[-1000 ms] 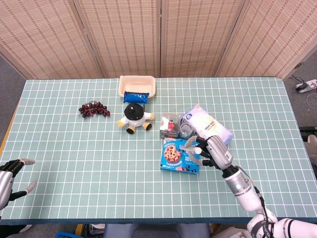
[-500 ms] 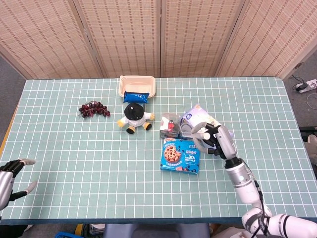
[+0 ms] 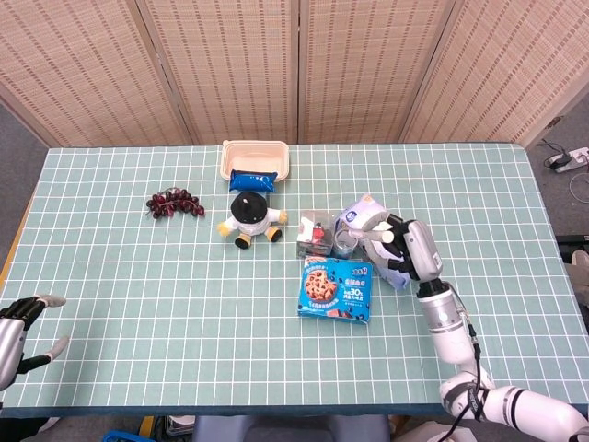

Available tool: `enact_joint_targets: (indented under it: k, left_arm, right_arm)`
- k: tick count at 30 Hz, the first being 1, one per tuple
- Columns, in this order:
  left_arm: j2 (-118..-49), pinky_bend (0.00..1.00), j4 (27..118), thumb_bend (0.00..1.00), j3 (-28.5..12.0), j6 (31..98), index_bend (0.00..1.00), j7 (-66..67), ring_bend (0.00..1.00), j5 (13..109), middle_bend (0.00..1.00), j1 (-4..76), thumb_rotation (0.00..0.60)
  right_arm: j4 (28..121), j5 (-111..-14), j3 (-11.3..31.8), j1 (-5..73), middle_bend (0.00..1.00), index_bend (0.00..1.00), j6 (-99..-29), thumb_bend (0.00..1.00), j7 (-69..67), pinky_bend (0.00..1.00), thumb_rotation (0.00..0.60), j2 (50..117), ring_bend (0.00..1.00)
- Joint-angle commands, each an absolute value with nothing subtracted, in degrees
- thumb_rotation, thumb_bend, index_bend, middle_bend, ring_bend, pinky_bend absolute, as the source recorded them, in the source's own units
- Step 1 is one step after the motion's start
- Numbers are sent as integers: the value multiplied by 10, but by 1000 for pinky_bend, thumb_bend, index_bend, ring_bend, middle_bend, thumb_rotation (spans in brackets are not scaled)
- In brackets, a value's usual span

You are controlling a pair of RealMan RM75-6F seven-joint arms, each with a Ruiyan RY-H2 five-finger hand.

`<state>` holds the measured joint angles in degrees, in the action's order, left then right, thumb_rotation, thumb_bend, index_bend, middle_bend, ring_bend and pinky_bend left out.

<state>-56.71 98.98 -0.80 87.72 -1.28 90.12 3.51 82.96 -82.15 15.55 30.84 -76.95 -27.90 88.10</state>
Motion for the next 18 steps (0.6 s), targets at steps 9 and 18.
enact_joint_targets:
  k: [9,18]
  left_arm:
    - [-565,441,990,243,-9,880,401,-20,325,900,348,34,600]
    - [-563,441,990,243,-9,881,400,-22,325,901,348,34,600]
  right_arm:
    - [795,-812,157,318,1000,789,-750,618,-285,1000,600,905,1000]
    - [790,-813,153,319,1000,788,-744,618,-297,1000,600,914,1000]
